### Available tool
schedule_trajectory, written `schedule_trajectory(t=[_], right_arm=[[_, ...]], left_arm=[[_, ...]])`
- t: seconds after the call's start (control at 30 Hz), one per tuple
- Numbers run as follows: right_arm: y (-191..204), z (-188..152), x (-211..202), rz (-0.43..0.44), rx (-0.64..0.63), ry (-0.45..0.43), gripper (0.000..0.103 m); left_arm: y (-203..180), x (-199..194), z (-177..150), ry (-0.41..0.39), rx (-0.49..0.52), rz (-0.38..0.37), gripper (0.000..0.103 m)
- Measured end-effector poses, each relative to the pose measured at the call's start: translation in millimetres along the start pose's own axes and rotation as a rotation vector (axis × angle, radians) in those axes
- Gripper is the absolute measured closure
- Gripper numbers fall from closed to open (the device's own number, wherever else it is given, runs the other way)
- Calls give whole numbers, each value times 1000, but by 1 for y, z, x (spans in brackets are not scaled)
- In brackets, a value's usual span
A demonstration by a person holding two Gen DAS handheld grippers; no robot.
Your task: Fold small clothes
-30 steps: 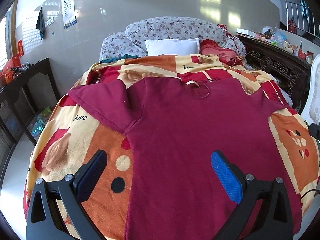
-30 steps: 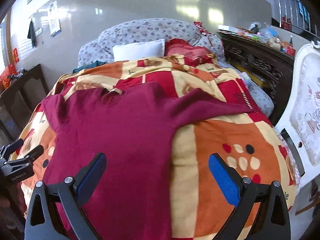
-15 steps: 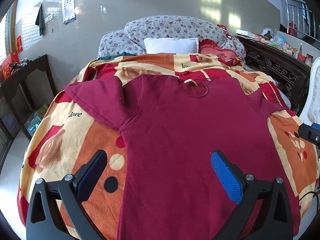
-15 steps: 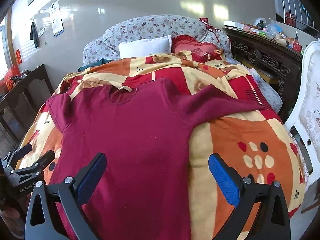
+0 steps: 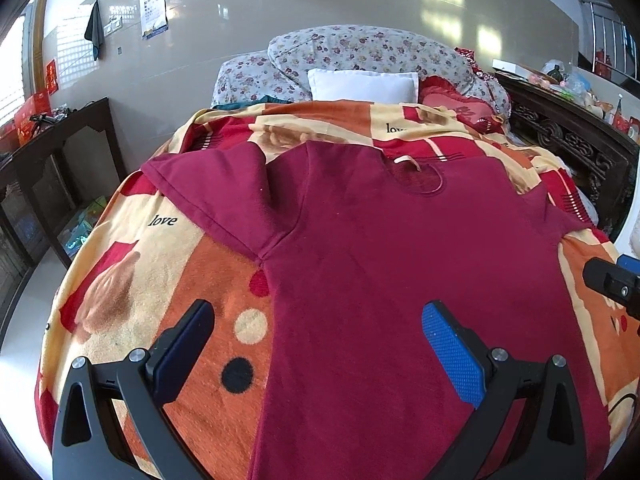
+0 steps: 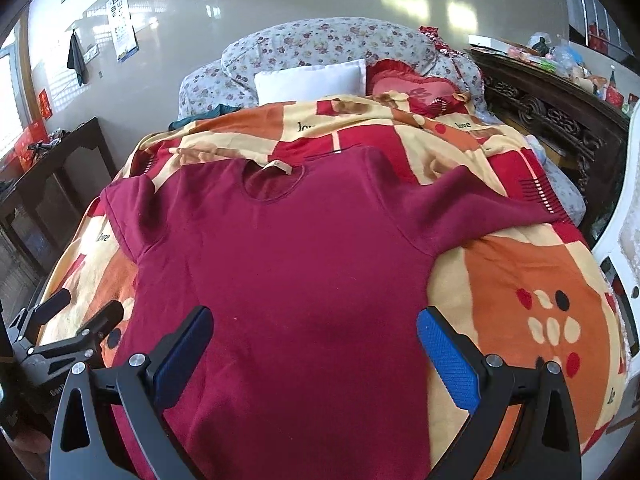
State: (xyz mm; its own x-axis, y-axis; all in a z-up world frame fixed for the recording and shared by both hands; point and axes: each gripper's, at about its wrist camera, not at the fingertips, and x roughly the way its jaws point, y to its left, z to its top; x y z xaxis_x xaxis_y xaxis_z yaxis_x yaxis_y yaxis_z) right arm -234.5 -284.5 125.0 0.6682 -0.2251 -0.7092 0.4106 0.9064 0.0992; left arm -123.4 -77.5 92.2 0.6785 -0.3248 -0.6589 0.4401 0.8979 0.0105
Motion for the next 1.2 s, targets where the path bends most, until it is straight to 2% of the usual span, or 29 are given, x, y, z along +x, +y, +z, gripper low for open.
schedule_trajectory(t=[0.7, 1.2], right_arm=[[27, 5, 41, 13, -37, 37, 0], [35, 4, 67, -12, -54, 53, 0]], left_arm=[[15, 25, 3, 43, -21, 14, 0], [24, 45, 6, 75, -40, 22, 0]])
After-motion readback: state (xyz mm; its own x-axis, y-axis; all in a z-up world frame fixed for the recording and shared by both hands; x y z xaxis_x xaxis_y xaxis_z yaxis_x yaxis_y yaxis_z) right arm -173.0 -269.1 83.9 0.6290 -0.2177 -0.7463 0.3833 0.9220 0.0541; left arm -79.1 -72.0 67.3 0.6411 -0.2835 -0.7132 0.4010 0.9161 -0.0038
